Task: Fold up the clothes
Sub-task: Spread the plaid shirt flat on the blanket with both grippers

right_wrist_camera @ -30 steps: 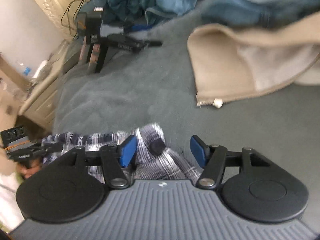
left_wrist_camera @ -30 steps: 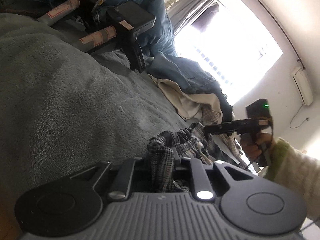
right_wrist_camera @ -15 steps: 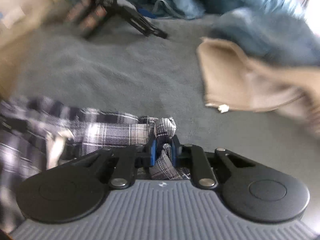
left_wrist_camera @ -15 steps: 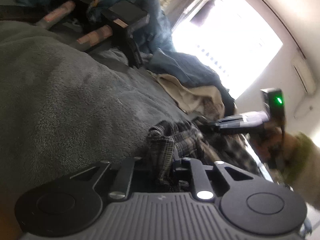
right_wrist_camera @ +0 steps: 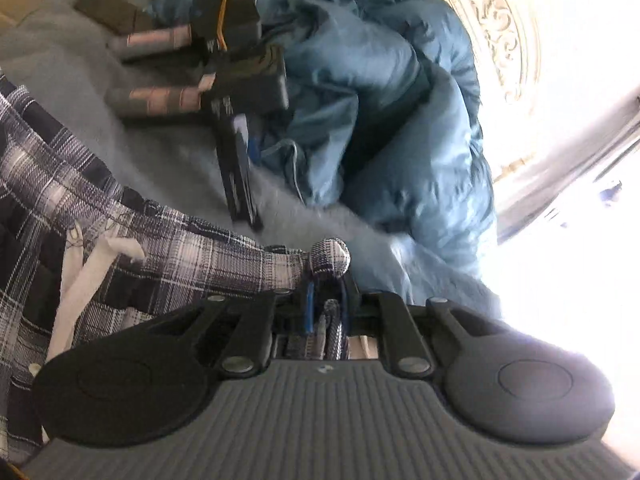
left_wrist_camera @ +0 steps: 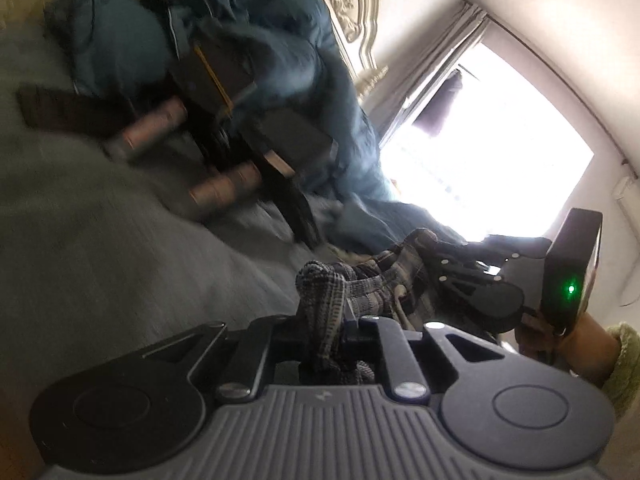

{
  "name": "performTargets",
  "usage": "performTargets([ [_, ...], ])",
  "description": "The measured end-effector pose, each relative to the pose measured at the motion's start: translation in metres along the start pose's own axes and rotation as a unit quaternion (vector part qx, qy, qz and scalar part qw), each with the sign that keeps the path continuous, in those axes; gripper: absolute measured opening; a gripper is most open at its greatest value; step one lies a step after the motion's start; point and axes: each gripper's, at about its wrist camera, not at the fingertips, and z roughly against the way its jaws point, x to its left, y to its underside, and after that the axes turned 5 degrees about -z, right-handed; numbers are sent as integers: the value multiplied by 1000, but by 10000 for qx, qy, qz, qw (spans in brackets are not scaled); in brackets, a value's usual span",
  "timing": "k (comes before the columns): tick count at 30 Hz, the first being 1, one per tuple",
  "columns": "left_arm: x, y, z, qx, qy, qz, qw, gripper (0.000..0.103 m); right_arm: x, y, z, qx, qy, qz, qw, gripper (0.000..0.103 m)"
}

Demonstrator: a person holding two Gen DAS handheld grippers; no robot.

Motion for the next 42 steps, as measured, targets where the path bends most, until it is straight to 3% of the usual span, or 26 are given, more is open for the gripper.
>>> performTargets([
  [3, 13, -7, -5, -29, -250, -36, 9997, 13, 10, -12, -24, -114, -186, -172, 9996, 10],
  [7, 35, -4, -20, 229, -494, 79, 9985, 14, 20, -5, -57, 118, -674, -685, 9953, 11],
  [12, 43, 1, -23, 311, -409, 49, 9987, 22, 13, 15, -89, 504, -1258, -1689, 9763, 18],
  [15, 43, -2, -14, 291, -376, -11, 9989, 28, -24, 18, -80, 464, -1503, -2670, 9508, 29],
  [19, 41, -5, 2, 217, -495, -175, 9984, 36, -75, 23, -59, 424, -1818, -3986, 8979, 33],
  [23, 34, -8, 16, 78, -593, -390, 9975, 43, -75, 19, -35, 490, -2644, -4179, 8678, 33],
  [26, 30, -9, 12, 231, -613, -490, 9967, 43, -42, 9, -30, 758, -3133, -3705, 8711, 33],
  [30, 30, -3, 0, 512, -786, -534, 9942, 37, 0, -6, -34, 857, -3297, -2970, 8921, 33],
  [33, 35, -3, -2, 520, -803, -452, 9944, 33, 19, -12, -49, 1207, -3512, -2694, 8886, 32],
  [36, 35, -2, -2, 520, -733, -496, 9947, 33, 33, -9, -59, 1445, -3431, -2666, 8890, 31],
  [37, 35, -2, -3, 514, -723, -515, 9947, 35, 37, -6, -61, 1474, -3397, -2743, 8875, 29],
  [40, 36, -1, -3, 444, -665, -462, 9957, 36, 44, -8, -50, 1227, -3192, -2769, 8980, 11],
  [42, 38, -3, -4, 388, -632, -377, 9965, 34, 46, -11, -43, 1029, -3032, -2828, 9042, 6],
])
